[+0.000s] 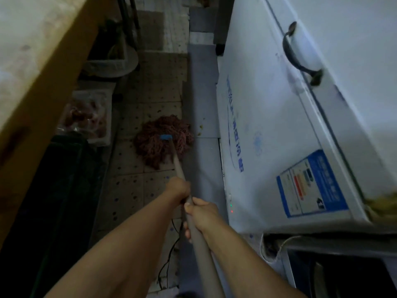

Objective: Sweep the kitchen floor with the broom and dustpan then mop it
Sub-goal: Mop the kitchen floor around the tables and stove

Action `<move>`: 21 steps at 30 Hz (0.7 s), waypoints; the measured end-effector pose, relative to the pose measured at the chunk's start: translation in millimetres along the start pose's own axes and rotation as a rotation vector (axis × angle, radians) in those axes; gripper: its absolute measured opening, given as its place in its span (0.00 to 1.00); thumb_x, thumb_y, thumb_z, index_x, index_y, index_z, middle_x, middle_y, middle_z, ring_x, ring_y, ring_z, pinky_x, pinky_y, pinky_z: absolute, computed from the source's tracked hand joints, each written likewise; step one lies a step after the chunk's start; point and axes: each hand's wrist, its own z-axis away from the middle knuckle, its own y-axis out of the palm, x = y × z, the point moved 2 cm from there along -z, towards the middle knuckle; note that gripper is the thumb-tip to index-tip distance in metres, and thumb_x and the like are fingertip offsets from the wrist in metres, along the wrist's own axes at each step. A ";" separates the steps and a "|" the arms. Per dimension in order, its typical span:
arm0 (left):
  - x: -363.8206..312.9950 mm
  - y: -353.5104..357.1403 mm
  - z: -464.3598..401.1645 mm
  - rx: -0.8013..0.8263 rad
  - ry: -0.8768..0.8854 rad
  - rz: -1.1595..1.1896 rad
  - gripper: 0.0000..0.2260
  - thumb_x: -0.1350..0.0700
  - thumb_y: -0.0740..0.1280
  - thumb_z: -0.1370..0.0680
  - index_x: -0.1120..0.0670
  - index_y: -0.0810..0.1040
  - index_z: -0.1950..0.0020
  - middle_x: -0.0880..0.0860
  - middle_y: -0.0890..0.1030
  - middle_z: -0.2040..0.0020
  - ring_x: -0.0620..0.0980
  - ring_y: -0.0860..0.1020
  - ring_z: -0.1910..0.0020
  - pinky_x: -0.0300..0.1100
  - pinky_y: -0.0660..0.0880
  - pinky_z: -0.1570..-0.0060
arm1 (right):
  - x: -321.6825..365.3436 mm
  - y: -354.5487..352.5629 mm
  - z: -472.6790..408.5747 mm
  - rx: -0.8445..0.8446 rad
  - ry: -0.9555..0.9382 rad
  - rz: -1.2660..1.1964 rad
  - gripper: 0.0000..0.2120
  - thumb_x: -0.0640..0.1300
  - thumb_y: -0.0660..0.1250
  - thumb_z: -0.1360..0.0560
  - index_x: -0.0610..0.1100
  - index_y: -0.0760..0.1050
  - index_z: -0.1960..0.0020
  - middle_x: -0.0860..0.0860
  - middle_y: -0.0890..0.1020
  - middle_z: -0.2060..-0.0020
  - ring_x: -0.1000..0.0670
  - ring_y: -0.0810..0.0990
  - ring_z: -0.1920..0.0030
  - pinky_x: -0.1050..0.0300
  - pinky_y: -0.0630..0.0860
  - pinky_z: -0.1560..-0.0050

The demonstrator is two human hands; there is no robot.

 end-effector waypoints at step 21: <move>17.8 -51.1 -9.9 -0.050 -0.039 -0.159 0.19 0.56 0.58 0.18 0.63 0.65 0.29 0.64 0.73 0.36 0.61 0.74 0.38 0.52 0.73 0.40 | 18.0 61.9 2.7 0.131 0.096 0.230 0.19 0.48 0.55 0.17 0.39 0.64 0.31 0.46 0.70 0.68 0.52 0.69 0.73 0.61 0.70 0.76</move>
